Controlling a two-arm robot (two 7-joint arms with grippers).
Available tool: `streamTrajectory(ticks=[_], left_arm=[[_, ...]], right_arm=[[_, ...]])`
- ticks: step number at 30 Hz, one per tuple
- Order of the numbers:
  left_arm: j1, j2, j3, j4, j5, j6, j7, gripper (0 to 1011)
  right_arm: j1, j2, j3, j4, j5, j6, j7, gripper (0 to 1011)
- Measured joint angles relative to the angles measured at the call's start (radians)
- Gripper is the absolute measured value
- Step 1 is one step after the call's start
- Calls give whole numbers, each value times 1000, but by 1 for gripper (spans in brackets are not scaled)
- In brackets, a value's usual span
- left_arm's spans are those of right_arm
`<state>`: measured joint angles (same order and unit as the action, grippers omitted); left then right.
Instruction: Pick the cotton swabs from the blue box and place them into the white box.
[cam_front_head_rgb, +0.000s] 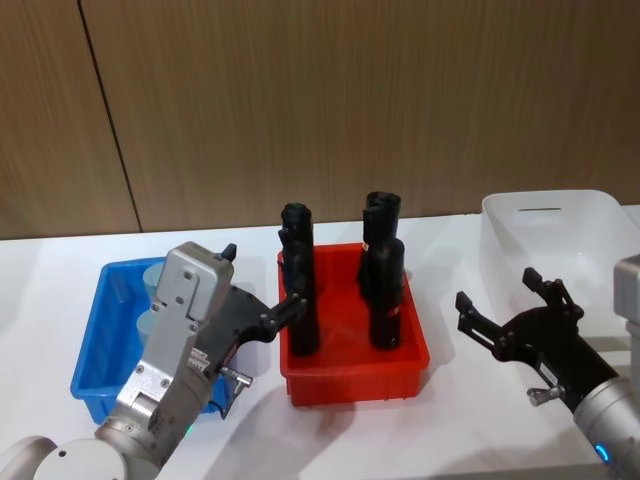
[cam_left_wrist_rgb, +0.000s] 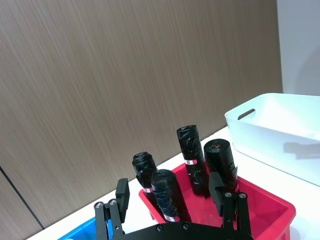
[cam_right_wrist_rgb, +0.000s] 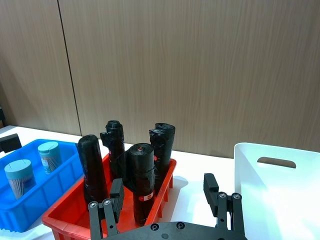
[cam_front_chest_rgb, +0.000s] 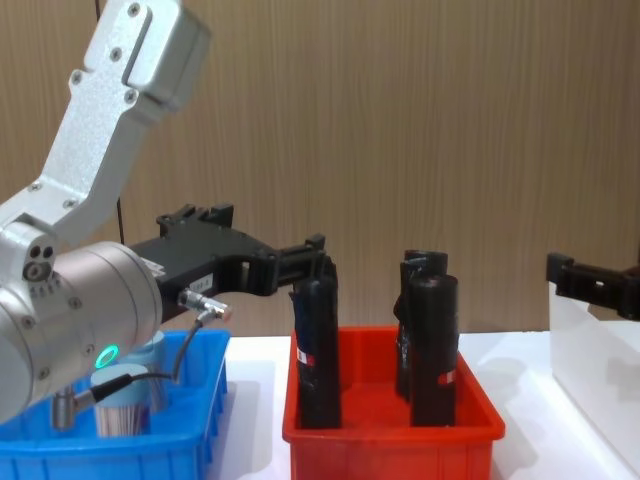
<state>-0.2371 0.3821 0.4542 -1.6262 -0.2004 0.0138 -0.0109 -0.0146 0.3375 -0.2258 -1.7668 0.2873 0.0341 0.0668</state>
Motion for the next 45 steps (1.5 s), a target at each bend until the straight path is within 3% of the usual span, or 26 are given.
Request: streamTrajectory(ticks=[20,32,45], left_arm=[[-1,-7,-1,6,-15,3,-2,1004],[4,5,-23,19,-56,56,4,1004],[2,33,-71,64,-121,125,37,1004]], right_arm=[[0,0,0,0,0,0,0,1002],[0,0,0,0,0,0,0,1002],[0,0,0,0,0,0,0,1002]])
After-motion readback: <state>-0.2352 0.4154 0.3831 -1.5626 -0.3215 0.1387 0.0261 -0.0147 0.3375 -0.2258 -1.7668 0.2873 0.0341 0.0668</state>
